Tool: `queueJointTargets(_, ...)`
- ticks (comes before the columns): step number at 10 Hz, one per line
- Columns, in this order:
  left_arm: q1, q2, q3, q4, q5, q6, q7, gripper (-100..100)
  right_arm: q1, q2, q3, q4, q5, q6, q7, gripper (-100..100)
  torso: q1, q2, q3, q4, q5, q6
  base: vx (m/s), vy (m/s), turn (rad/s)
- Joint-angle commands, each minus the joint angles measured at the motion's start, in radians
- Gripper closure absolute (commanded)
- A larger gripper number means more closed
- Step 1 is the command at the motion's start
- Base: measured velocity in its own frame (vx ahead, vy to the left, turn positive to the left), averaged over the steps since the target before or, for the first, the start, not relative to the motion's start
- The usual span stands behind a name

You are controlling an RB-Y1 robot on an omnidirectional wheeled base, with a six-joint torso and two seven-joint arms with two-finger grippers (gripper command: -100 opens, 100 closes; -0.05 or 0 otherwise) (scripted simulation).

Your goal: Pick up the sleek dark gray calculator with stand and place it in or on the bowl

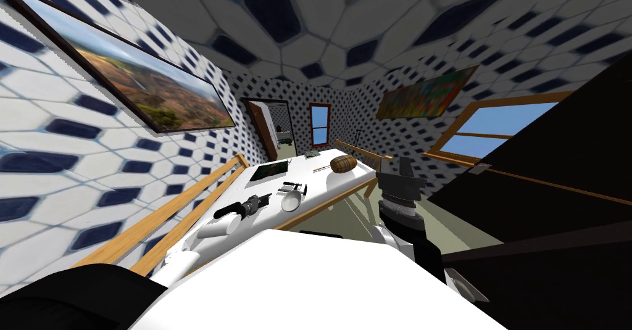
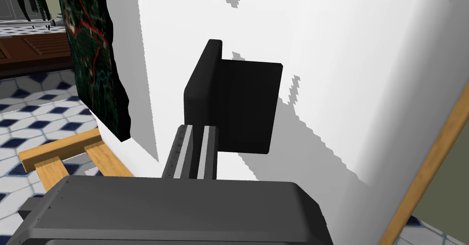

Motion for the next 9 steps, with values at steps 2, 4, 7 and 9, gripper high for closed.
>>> queueJointTargets(2, 0.008, 0.017, 0.010, -0.014, 0.005, 0.015, 0.005, -100, 0.000, 0.000, 0.000, 0.000, 0.000, 0.000, 0.000, 0, 0.002, 0.001, 0.000, 0.000, 0.000, 0.000, -0.013, 0.043, 0.055)
queueJointTargets(4, -0.007, 0.004, 0.007, 0.015, -0.007, 0.001, -0.001, -100, 0.000, 0.000, 0.000, 0.000, 0.000, 0.000, 0.000, 0, -0.001, 0.000, 0.000, 0.000, 0.000, 0.001, 0.010, 0.005, -0.020)
queueJointTargets(7, -0.009, 0.001, 0.006, 0.023, -0.009, -0.005, -0.003, 100, 0.000, 0.000, 0.000, 0.000, 0.000, 0.000, 0.000, 0, -0.001, -0.002, -0.001, 0.000, 0.000, 0.001, 0.020, 0.014, -0.019)
queueJointTargets(9, -0.007, 0.000, 0.005, 0.023, -0.008, -0.004, -0.003, 100, 0.000, 0.000, 0.000, 0.000, 0.000, 0.000, 0.000, 0, -0.002, -0.002, -0.001, 0.000, -0.001, 0.002, -0.001, -0.001, 0.006)
